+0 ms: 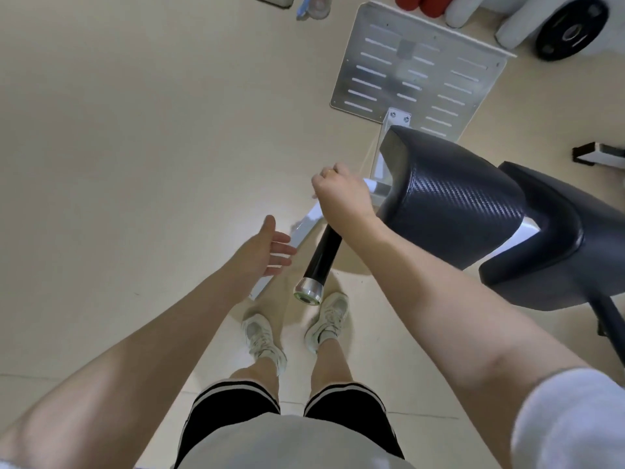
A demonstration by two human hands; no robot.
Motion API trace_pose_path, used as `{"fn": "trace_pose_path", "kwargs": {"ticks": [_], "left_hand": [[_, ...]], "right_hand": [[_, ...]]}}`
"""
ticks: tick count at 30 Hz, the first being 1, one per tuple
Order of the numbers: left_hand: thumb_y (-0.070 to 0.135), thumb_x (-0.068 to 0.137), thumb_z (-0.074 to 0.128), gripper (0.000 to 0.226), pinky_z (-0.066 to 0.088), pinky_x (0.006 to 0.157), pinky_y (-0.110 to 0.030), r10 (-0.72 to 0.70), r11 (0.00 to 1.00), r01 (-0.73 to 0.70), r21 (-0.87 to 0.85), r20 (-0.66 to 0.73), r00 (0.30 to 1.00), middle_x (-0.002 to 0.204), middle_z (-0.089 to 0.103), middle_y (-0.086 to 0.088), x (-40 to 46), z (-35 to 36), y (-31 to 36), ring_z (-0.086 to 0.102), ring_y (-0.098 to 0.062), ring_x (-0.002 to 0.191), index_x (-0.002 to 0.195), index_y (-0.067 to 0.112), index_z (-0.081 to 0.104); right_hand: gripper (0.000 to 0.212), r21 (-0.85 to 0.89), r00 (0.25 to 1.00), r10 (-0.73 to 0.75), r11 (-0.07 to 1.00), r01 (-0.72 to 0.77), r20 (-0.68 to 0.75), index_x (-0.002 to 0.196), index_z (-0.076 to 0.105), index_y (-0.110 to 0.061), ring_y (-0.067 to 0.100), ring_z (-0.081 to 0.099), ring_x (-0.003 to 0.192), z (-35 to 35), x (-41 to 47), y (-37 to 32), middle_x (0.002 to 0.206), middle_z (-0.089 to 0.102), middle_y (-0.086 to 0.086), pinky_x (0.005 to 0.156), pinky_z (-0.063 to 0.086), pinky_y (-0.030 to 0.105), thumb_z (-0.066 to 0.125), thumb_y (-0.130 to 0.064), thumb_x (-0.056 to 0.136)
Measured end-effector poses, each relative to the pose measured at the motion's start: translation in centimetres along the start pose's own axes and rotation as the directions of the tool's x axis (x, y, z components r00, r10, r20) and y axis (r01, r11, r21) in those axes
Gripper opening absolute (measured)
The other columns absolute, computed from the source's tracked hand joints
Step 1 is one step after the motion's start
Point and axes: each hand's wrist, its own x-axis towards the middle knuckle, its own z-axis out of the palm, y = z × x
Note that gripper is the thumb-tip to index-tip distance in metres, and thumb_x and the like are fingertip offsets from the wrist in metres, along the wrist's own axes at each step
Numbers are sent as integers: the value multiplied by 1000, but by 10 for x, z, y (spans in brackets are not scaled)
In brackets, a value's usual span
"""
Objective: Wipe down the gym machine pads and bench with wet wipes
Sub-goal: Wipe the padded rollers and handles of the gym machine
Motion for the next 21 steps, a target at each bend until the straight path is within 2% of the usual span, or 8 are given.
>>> {"fn": "trace_pose_path", "kwargs": {"ticks": [4,9,12,15,16,18,19,21], "left_hand": [[50,99,18,57,45,67,-27,-2,998,1,70,11,1000,79,64,-3,-3,-9,-2,58,-18,67,82,13,58],[49,99,19,54,42,69,-28,-12,994,8,112,40,999,80,64,-2,-9,3,-3,56,-17,69,85,13,57],[45,100,20,50,41,68,-26,-3,990,-4,144,46,999,78,61,0,-11,11,0,54,-16,67,87,14,57],[33,100,34,32,41,68,-24,41,961,-72,267,119,992,87,61,-1,-14,19,2,53,-15,70,107,14,59],[28,98,43,26,43,70,-24,77,937,-125,328,154,985,91,62,-1,-15,21,0,55,-15,73,113,15,59],[19,91,57,30,47,76,-28,135,896,-205,393,200,971,96,64,0,-16,19,-3,58,-16,79,120,18,58],[17,88,61,34,47,78,-29,141,890,-218,402,213,967,98,64,1,-16,18,-4,58,-16,81,122,19,57],[15,85,65,39,47,77,-28,136,888,-229,398,248,959,100,64,4,-17,14,-5,59,-14,80,122,24,56]], "right_hand": [[14,-71,971,-19,997,37,240,97,52,-7,29,47,103,4,-4,8,84,53,11,67,31,33,44,0,88],[29,92,937,-194,980,175,290,108,56,-16,26,55,94,11,-44,-10,100,55,8,68,41,32,42,-3,87],[30,350,955,-288,904,246,74,101,65,-10,28,55,89,13,-80,-14,89,63,9,70,47,37,44,2,82],[39,490,939,108,869,70,-326,93,71,-10,23,62,77,24,-112,-12,86,71,6,68,52,23,36,-5,76],[39,600,882,327,798,-64,-340,92,72,-12,16,60,76,25,-118,-10,88,70,3,69,48,12,37,-3,78],[32,863,726,685,400,-309,-58,90,70,-14,4,49,71,29,-118,-9,86,63,1,60,33,-3,42,0,86],[28,918,631,768,166,-361,109,87,68,-13,3,46,68,34,-113,-8,83,60,2,56,33,1,43,-1,87],[21,918,466,844,-74,-388,265,84,66,-5,11,48,68,51,-96,-11,78,58,8,60,37,14,46,0,85]]}}
